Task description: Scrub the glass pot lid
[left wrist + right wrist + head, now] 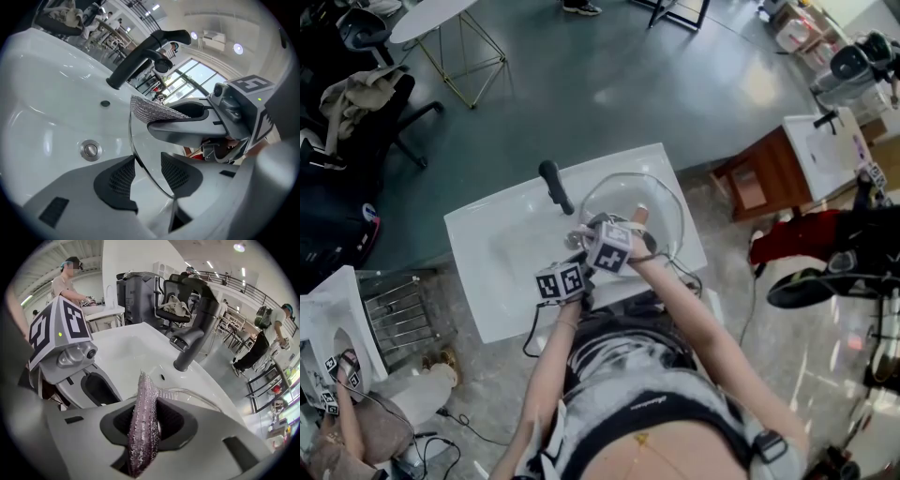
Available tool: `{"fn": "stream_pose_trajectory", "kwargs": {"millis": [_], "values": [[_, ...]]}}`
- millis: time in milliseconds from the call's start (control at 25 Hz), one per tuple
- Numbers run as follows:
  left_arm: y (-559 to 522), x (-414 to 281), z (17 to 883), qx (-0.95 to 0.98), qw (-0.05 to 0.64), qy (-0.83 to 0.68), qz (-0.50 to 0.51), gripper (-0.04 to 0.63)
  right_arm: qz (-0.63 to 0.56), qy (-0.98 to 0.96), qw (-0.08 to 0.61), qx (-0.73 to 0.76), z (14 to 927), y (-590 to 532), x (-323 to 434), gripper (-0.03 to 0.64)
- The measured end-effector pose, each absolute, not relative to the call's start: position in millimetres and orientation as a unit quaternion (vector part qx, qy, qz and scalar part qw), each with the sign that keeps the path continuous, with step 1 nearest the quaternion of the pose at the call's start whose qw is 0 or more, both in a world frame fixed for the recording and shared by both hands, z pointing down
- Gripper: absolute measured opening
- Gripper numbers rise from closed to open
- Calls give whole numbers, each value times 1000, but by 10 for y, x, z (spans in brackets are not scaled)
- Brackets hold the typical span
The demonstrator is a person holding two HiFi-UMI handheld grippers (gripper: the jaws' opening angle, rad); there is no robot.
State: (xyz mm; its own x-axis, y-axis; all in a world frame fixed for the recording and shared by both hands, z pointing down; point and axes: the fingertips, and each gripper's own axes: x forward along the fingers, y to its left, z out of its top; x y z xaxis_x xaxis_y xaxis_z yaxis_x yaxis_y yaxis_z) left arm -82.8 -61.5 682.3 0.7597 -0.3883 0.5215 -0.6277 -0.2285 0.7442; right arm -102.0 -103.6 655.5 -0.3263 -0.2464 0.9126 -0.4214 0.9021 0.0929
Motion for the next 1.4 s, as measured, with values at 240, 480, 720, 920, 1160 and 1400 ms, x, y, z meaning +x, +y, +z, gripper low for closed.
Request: {"fn": "stream_pose_trajectory", "kwargs": {"millis": [240,480,720,920,1160,1400], "values": [[-598,-828,6819,780,524,-320,118,167,50,-813,537,219,6526,-967,-990,95],[-585,-865,6836,775,537,-315,102,140,55,-812,531,236,6530,-813,-946,95],[-589,-871,6834,776,536,-318,102,140,83,-819,504,260,6508,-700,-777,94],[-588,-869,6836,776,532,-321,106,140,85,-820,492,280,6490,-693,-654,94],[-591,-879,6826,776,529,-326,108,140,98,-817,478,308,6459,-709,-476,94],[-597,-883,6836,774,528,-332,111,141,98,-818,467,321,6429,-680,-379,94]]}}
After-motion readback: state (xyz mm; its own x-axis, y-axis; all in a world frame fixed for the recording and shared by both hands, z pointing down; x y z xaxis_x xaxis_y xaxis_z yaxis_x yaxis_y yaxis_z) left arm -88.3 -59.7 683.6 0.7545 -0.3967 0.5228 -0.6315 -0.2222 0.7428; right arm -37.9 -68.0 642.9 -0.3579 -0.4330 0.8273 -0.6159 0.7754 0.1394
